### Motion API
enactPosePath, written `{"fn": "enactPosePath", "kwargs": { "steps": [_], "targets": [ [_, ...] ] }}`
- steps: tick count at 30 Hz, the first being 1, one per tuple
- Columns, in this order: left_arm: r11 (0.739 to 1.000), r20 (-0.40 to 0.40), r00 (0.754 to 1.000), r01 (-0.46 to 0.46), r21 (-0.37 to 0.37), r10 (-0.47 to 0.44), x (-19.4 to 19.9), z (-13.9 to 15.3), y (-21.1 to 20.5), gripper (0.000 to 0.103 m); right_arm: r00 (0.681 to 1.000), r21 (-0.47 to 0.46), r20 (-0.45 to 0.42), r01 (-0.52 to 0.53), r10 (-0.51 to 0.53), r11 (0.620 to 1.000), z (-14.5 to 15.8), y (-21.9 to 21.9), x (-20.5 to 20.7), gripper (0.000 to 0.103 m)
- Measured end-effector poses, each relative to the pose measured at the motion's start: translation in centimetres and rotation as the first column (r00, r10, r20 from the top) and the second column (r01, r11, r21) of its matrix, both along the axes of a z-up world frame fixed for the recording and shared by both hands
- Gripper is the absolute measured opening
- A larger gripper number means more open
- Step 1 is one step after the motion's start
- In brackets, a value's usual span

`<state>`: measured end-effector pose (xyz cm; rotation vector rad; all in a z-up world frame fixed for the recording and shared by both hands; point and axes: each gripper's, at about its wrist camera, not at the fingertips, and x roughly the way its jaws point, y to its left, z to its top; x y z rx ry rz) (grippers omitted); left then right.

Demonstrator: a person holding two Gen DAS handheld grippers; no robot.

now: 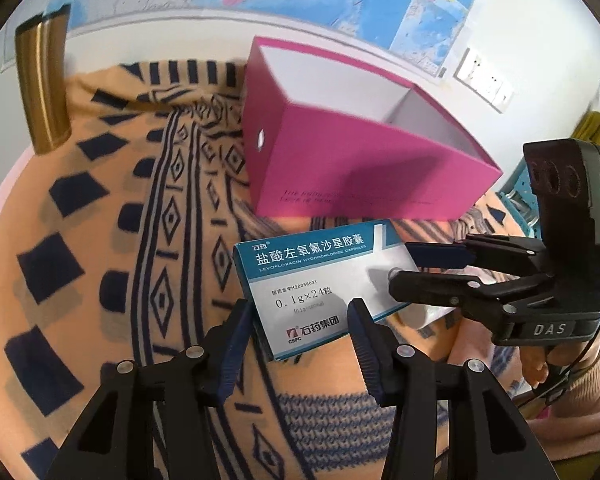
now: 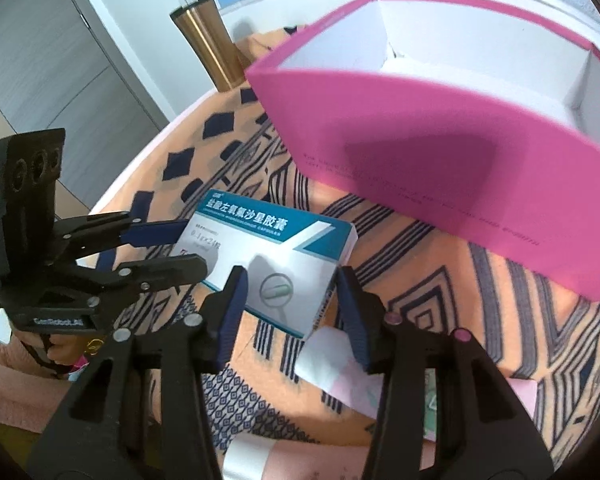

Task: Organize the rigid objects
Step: 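Carry the medicine box into the pink box and open the right tool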

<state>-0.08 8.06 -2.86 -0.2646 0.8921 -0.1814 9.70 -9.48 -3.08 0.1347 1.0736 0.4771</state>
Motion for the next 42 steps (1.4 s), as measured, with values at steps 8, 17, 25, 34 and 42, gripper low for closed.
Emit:
{"fn": "enactPosePath", "kwargs": {
  "steps": [8, 17, 25, 34, 42],
  "targets": [
    [0.999, 0.071, 0.997, 0.042, 0.001, -0.042, 0.7, 3.0, -1.2, 0.049, 0.997, 0.003, 0.081, 0.018, -0.018, 1.0, 3.7, -1.9, -0.9, 0.049],
    [0.997, 0.16, 0.984, 0.069, 0.04, -0.075, 1.7, 6.8, -2.6, 0.051, 0.981, 0.015, 0.189, 0.034, -0.036, 0.999, 8.2, -4.0, -1.6, 0.049],
    [0.994, 0.187, 0.978, 0.079, 0.075, -0.092, 4.9, 9.4, -2.7, 0.051, 0.968, 0.029, 0.247, 0.046, -0.052, 0.999, 10.3, -5.3, 0.2, 0.049],
    [0.993, 0.174, 0.982, 0.052, 0.107, -0.07, 8.6, 10.2, -2.6, 0.051, 0.963, 0.035, 0.255, 0.078, -0.084, 0.996, 10.7, -6.6, 3.6, 0.049],
    [0.995, 0.075, 0.996, 0.04, 0.09, -0.047, 11.6, 7.5, -2.2, 0.051, 0.978, 0.064, 0.176, 0.099, -0.109, 0.993, 8.5, -8.0, 6.6, 0.049]
  ]
}}
